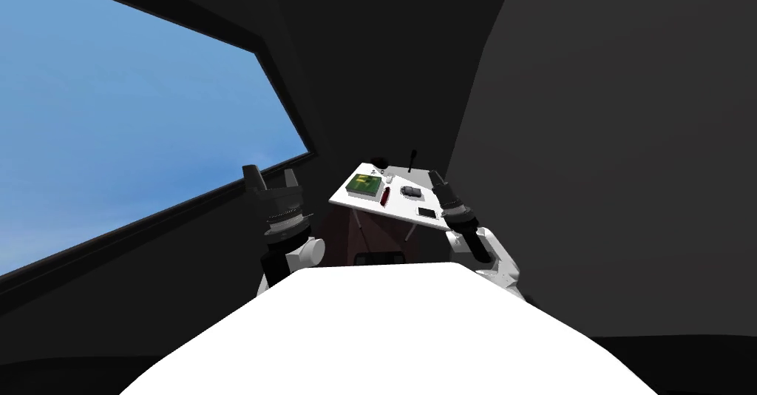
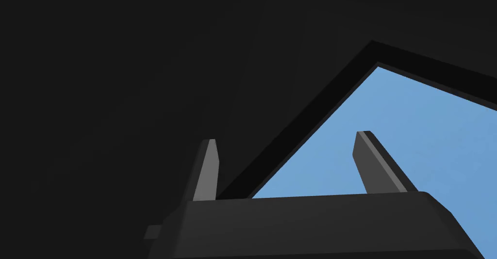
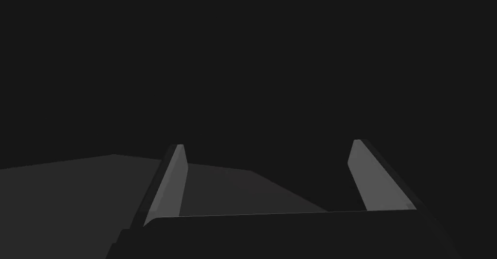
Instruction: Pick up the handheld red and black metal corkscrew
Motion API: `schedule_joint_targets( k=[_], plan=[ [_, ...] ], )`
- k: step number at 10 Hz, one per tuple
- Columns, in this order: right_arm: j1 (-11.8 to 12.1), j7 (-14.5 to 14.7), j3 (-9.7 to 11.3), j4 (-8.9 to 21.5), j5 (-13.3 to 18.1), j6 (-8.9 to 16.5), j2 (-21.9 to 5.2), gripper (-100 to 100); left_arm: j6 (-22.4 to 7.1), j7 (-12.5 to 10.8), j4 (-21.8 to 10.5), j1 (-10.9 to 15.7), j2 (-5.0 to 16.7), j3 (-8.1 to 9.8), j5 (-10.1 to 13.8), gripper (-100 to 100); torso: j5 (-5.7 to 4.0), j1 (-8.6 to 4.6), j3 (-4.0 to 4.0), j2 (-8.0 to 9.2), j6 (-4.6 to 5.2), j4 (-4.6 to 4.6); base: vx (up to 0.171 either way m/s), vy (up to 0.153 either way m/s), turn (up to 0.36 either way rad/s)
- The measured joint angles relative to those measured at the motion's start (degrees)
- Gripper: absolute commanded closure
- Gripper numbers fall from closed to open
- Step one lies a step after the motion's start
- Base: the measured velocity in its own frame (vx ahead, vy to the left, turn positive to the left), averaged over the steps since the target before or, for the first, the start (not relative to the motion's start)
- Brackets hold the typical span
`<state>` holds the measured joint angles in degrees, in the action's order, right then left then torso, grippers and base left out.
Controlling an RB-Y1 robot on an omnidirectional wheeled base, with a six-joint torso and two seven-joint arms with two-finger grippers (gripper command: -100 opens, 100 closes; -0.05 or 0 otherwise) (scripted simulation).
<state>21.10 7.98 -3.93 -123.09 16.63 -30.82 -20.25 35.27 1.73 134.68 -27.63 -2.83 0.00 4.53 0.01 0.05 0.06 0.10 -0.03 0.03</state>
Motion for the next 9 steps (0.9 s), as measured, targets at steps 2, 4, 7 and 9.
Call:
schedule_joint_targets(
  k=[2, 4, 7, 9],
  plan=[
    [-1.14, 2.62, 0.49, 1.65, 2.27, -0.59, -2.98, -100, 0.0, 0.0, 0.0, 0.0, 0.0, 0.0, 0.0, 0, 0.0, 0.01, -0.02, -0.04, 0.01, -0.01, -0.022, 0.024, 0.173],
    [-1.64, 5.0, 0.7, 3.33, 4.24, -1.75, -5.67, -100, 0.0, 0.0, 0.0, -0.01, 0.0, 0.0, 0.0, 0, 0.0, 0.01, -0.03, -0.06, 0.03, -0.01, -0.017, 0.025, 0.169],
    [-3.12, 8.18, 1.19, 6.01, 6.99, -3.01, -9.64, -100, 0.0, 0.0, 0.0, -0.02, 0.0, 0.01, 0.0, 0, 0.0, -0.02, -0.05, -0.09, 0.07, -0.02, -0.013, 0.028, 0.228],
    [-3.77, 10.69, 1.88, 7.69, 9.23, -3.73, -12.37, -100, 0.0, 0.0, 0.01, -0.02, 0.0, 0.01, 0.0, 0, 0.0, -0.01, -0.06, -0.11, 0.08, -0.02, -0.005, 0.026, 0.161]
  ],
)
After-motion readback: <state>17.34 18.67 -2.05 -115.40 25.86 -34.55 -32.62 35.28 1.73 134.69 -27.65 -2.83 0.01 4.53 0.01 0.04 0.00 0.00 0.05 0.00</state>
